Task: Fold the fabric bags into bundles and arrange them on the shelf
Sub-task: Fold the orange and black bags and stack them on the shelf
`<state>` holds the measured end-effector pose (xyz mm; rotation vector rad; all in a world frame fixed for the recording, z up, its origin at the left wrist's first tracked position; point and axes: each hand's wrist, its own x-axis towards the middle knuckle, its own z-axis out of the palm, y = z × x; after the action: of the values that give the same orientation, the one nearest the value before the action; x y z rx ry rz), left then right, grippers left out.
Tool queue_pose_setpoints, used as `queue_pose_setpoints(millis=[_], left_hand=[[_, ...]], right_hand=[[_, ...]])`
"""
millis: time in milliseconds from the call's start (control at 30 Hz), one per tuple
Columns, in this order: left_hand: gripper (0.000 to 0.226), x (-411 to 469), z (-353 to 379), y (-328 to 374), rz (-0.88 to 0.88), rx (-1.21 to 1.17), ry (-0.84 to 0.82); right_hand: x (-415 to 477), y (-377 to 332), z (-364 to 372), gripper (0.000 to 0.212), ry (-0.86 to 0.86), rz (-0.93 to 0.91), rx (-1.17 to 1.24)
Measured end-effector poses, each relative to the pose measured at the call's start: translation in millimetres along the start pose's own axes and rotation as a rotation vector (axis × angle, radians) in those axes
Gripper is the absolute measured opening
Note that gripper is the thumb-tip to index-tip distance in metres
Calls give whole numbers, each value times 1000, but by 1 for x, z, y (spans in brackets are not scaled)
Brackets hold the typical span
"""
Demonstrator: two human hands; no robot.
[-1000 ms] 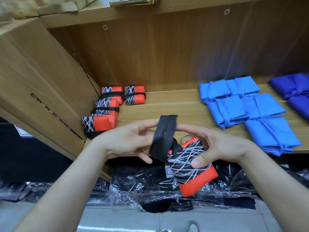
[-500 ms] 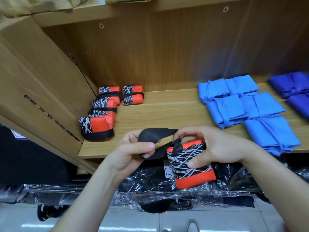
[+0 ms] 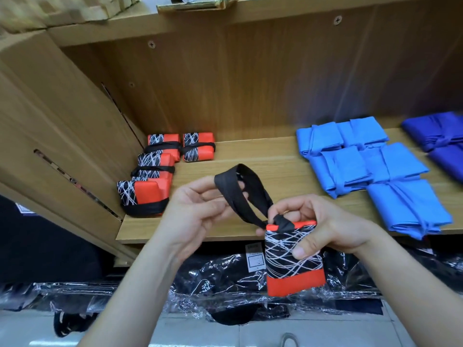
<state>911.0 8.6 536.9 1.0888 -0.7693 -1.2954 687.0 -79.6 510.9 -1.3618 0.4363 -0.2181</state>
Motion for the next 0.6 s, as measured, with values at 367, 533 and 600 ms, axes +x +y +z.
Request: queue_pose_setpoints(millis=[367,533,600], left_hand=[[22,6,7,16,1279,1956,-480],[33,4,21,37,469,1404,-717],[23,-1,23,37,115,825,-682]], right_hand=[[-5,-6,-23,50,-181,22,85],[-7,-9,-28,50,-157,-40,168],[-5,-10,-24,51,-149,-98,205]])
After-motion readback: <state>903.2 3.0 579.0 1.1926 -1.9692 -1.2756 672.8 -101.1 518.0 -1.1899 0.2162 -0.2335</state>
